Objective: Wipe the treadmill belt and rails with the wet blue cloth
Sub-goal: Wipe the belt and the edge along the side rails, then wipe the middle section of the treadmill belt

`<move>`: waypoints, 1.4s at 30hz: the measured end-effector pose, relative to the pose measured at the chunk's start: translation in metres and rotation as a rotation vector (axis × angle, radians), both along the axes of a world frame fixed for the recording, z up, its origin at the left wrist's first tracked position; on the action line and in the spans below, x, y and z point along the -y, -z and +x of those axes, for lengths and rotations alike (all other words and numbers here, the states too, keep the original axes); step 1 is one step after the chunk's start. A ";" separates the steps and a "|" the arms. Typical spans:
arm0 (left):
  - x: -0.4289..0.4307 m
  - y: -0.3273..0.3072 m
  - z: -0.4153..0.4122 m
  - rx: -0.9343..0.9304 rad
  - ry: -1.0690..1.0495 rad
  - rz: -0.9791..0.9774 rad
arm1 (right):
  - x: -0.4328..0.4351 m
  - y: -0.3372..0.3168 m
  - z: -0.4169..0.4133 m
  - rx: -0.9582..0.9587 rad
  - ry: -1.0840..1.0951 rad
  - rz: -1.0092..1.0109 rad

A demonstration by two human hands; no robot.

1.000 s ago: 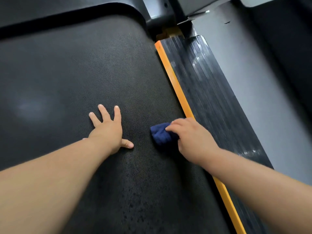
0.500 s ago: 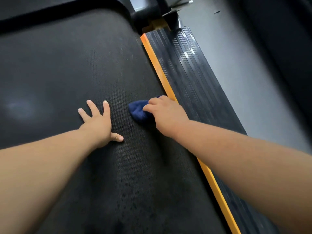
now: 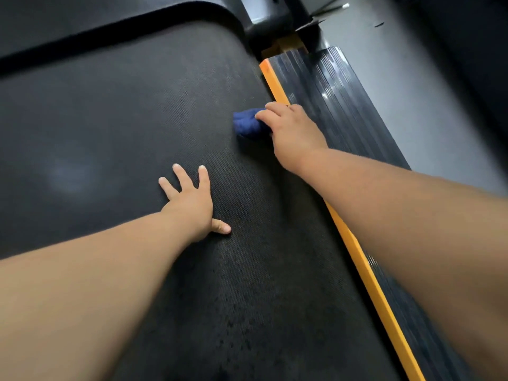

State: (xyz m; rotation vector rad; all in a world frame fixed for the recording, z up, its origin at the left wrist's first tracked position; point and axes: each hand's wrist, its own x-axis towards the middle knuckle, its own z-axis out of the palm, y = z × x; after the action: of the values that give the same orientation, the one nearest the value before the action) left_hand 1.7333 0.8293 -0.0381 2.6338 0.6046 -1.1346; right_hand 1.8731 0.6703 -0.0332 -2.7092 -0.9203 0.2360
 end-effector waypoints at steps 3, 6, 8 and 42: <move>-0.002 0.000 0.001 -0.007 0.002 0.000 | -0.012 0.001 0.000 -0.060 -0.029 -0.124; 0.001 -0.001 0.001 -0.006 -0.006 0.003 | 0.002 0.000 -0.024 -0.104 -0.029 -0.097; 0.000 0.000 0.001 -0.002 -0.008 0.019 | 0.022 0.001 -0.046 -0.131 -0.088 -0.101; 0.160 0.044 -0.115 0.833 0.654 -0.667 | 0.208 -0.028 -0.156 -0.335 0.071 -0.419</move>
State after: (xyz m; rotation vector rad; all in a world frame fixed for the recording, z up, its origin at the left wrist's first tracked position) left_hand 1.6183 0.6695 -0.0823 2.3692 -0.7039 -0.1565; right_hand 1.7171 0.4625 -0.0051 -2.9263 -0.7389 0.9289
